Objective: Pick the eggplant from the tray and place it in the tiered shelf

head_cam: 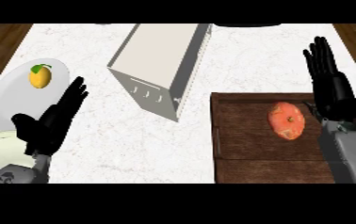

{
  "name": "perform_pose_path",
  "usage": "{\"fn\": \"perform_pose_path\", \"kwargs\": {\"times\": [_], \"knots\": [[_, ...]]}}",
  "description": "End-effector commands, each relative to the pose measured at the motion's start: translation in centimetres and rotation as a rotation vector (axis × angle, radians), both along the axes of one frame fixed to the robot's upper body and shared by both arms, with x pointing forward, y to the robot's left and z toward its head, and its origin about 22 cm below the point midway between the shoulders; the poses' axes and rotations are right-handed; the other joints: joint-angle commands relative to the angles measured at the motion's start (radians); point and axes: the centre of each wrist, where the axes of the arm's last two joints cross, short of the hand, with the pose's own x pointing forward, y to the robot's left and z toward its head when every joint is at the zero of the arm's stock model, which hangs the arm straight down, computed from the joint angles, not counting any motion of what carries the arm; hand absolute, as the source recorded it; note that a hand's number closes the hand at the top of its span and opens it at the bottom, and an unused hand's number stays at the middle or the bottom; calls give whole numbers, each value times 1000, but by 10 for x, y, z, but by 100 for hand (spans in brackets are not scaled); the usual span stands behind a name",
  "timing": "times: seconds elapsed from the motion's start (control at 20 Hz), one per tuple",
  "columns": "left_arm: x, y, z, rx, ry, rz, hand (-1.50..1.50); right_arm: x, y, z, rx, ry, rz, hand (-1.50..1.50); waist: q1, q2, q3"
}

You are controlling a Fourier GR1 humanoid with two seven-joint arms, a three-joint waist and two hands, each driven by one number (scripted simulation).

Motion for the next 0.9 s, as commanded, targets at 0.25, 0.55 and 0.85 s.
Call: {"fn": "perform_pose_path", "kwargs": {"times": [0.25,0.55,0.85], "knots": [[6,28,21,344,-183,-48,0,-53,-112,-36,8,352,200,150,-25,-4,-35],[8,23,12,310,-150,-90,0,-77,-151,-75,177,359,-7,-150,-9,-7,-35],[17,17,-11,306,-131,-101,0,-75,-168,-49,-80,269,90,-150,-20,-10,-38]]}}
